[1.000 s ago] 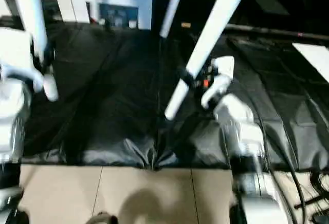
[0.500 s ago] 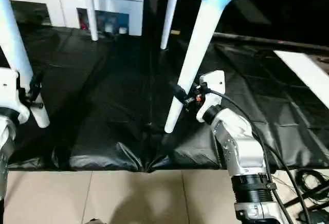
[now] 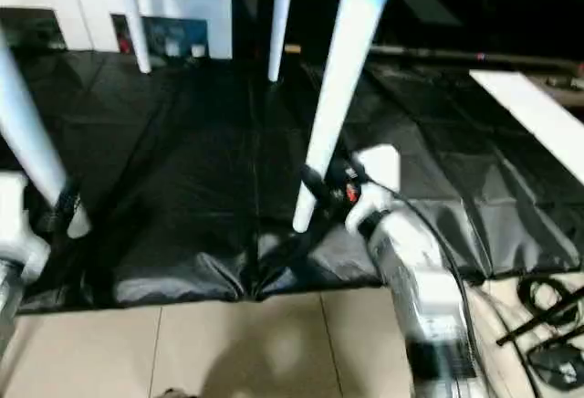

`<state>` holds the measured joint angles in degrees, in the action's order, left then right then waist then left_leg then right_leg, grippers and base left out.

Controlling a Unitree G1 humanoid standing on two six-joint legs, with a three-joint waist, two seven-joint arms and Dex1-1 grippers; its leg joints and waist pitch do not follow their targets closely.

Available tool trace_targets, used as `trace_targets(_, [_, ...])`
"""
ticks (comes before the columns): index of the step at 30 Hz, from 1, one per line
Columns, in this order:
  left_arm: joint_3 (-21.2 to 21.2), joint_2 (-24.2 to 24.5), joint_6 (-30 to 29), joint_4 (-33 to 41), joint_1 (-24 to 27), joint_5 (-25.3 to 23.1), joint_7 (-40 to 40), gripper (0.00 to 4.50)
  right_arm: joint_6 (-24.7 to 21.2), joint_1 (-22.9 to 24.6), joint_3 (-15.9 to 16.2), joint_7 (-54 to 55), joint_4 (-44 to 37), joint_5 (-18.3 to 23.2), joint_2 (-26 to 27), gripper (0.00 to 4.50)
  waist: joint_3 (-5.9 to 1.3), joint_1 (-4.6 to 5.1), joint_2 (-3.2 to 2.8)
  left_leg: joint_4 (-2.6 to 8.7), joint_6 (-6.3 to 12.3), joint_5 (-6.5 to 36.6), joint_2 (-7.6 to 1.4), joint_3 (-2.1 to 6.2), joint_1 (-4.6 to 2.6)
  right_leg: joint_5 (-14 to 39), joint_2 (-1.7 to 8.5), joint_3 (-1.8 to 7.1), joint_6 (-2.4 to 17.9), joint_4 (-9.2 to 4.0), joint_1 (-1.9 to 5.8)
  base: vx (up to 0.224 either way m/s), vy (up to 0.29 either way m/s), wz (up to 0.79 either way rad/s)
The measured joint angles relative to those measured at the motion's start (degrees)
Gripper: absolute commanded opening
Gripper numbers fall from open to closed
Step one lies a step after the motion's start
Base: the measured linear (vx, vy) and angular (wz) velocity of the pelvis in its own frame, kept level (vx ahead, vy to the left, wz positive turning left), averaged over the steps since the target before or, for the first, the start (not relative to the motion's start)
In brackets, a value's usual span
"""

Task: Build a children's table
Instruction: Flip table

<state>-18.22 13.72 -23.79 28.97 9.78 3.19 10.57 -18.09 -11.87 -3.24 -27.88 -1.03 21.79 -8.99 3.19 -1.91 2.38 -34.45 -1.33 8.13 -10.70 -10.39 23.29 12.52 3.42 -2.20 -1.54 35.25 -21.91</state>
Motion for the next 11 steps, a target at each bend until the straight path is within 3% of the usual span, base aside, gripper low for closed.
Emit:
trace_targets(4, [0.94, -2.18, 5.40, 2.50, 5.54, 2.08, 1.68, 3.60, -0.55, 7.72, 0.86, 1.21, -7.60, -0.14, -0.27, 3.18, -0.13, -0.02, -0.14, 0.20, -0.17, 0.11, 0.00, 0.01, -0.24, 0.00, -0.01, 0.01, -0.01, -0.19, 0.10, 0.000, 0.000, 0.00])
trace_targets(7, [1.81, -5.49, 4.96, 3.07, 7.38, 3.64, 1.43, 3.60, -1.47, 13.03, 0.97, 1.86, -10.35, -0.20, -0.45, 3.18, -0.10, 0.05, -0.26, 0.28, -0.21, 0.16, 0.03, 0.00, -0.23, 0.00, -0.02, 0.04, -0.01, -0.23, 0.05, 0.000, 0.000, 0.00])
trace_targets(11, [3.25, -7.32, 3.60, 4.39, 8.05, 4.13, -0.10, 3.60, -2.38, 14.73, 1.35, 2.55, -12.15, -0.32, -0.85, 3.18, -0.05, 0.35, -0.47, 0.29, -0.28, 0.20, 0.00, 0.14, -0.34, 0.00, -0.06, -0.01, -0.02, -0.23, -0.04, 0.000, 0.000, 0.00])
